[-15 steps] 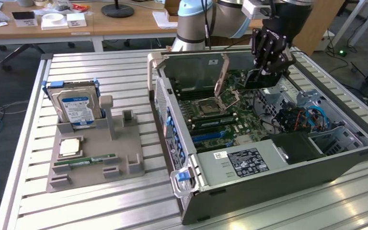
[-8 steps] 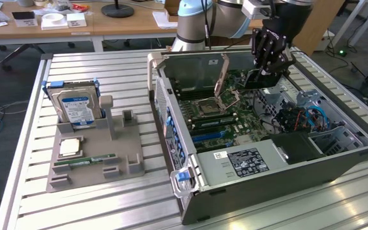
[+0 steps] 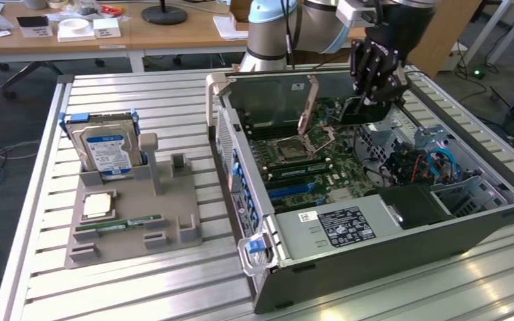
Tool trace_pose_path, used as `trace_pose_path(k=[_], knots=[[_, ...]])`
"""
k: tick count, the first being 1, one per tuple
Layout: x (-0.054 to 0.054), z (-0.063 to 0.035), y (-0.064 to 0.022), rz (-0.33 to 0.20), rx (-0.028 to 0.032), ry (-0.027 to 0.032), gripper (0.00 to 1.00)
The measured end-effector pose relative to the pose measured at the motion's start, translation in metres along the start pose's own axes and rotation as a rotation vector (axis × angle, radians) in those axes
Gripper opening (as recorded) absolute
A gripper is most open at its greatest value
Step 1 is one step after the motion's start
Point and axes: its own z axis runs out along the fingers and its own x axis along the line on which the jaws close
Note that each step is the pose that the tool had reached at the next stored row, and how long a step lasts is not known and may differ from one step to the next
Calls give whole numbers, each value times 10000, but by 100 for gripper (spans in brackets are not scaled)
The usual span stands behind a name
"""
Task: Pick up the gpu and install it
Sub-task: 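Insert the gpu into the slot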
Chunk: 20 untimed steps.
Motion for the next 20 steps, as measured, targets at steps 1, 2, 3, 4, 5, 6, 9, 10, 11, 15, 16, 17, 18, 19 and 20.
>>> trace_pose_path(k=[1, 2, 3, 4, 5, 6, 9, 10, 11, 15, 16, 17, 18, 19, 20], knots=[[1, 1, 14, 0, 0, 0, 26], [1, 2, 28, 0, 0, 1, 26], [2, 4, 41, -1, 0, 1, 26], [2, 7, 52, -1, 0, 0, 26], [3, 12, 62, 0, 0, 0, 26], [4, 20, 70, -1, 0, -1, 26], [5, 51, 91, 0, 1, -1, 26], [5, 56, 93, -1, 0, 1, 26], [5, 56, 93, -1, 0, 3, 26], [6, 56, 94, -1, 0, 2, 26], [6, 57, 94, -1, -1, 2, 26], [5, 60, 94, -1, 0, -1, 26], [5, 66, 94, -1, 1, -2, 26], [6, 72, 94, -1, 1, -1, 26], [6, 79, 94, -1, -1, 0, 26]])
